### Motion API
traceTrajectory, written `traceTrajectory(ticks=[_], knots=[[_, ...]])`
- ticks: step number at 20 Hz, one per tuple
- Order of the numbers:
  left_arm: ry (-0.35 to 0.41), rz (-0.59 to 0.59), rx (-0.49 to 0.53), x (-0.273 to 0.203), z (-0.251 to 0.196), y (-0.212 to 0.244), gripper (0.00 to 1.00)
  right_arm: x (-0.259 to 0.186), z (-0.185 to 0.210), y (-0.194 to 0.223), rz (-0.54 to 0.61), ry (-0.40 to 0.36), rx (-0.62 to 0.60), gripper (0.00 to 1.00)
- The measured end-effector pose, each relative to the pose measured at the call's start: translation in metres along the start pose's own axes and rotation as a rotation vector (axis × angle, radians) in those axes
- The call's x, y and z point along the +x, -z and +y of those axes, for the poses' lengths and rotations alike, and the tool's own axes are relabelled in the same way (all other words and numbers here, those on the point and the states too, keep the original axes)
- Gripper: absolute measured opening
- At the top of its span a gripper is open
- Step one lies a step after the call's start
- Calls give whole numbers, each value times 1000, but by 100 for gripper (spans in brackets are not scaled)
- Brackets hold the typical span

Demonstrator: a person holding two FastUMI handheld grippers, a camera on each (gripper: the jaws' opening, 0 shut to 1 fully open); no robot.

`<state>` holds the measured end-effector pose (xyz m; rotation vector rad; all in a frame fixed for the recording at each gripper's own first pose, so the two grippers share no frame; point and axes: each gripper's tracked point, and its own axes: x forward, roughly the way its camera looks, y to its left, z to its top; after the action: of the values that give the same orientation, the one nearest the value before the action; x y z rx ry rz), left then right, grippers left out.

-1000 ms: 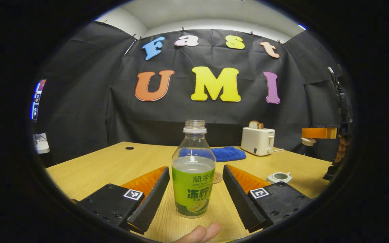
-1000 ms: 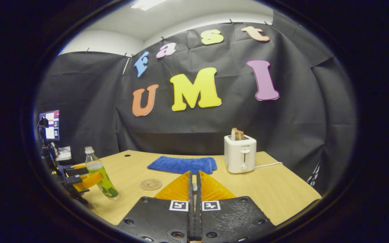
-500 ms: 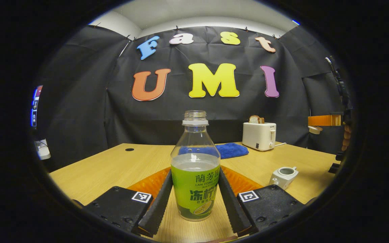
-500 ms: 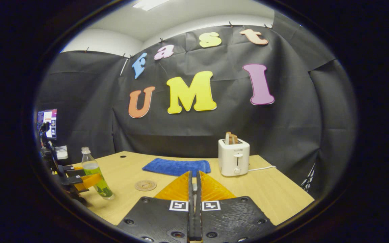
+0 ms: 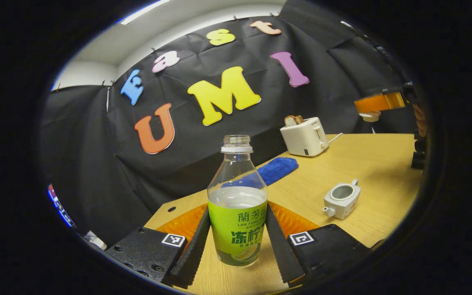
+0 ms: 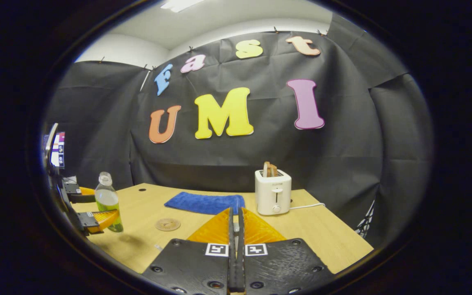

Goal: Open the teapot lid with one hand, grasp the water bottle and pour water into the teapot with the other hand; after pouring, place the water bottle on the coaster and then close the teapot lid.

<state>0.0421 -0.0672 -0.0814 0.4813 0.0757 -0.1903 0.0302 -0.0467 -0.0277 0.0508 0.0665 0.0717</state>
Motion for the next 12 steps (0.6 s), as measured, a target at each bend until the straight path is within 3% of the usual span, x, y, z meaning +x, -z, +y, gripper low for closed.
traceTrajectory(ticks=[8, 12], knots=[[35, 187, 393, 17, -33, 28, 77, -3, -25, -4, -1, 40, 19, 0], [35, 227, 619, 17, -41, 28, 76, -3, -31, -1, 10, 49, 16, 0]])
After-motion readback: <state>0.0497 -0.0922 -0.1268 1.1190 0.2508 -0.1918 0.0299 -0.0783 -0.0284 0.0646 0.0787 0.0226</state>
